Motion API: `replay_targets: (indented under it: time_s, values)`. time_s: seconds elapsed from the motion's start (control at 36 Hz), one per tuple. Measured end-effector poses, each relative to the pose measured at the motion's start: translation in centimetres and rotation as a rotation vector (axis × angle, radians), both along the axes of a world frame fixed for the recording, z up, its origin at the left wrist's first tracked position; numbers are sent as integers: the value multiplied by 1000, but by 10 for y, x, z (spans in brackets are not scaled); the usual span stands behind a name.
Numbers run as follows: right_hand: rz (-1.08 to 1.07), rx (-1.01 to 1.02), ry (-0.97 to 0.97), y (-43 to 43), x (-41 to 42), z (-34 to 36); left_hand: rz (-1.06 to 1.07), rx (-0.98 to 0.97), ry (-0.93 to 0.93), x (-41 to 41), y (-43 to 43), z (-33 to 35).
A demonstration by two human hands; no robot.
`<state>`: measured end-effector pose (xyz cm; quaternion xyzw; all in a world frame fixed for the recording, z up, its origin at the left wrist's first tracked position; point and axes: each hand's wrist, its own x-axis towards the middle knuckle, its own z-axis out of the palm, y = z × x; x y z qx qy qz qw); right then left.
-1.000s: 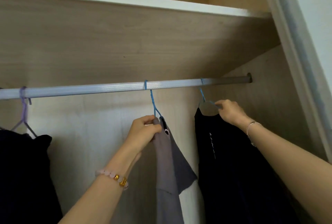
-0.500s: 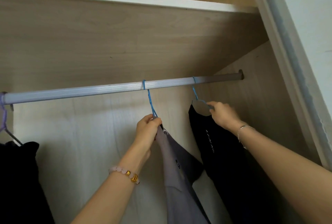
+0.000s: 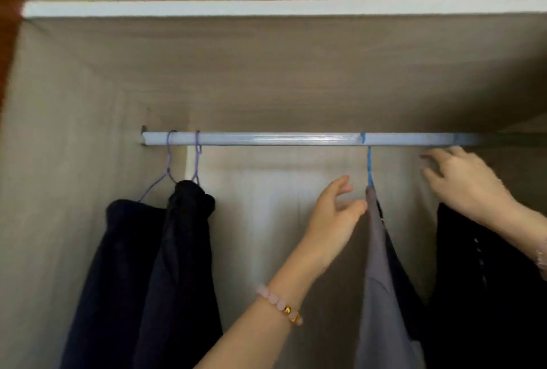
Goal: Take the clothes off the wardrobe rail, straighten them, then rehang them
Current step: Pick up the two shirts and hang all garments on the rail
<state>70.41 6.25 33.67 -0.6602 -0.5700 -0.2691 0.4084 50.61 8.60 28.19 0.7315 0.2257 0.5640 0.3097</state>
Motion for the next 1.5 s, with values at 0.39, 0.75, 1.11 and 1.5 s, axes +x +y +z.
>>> replay_targets:
  time_s: [0.39, 0.75, 1.11, 1.5]
  values:
    - [806, -226, 206, -23, -240, 13, 633, 338, 42, -180, -55, 18]
    - [888, -517, 563, 23, -309, -26, 1152, 117, 257, -252, -6, -15]
    - [974, -379, 840, 26, -248, -35, 929, 91, 117, -252, 18, -35]
    - [864, -196, 944, 18, -182, -45, 878, 57, 30, -258, 22, -37]
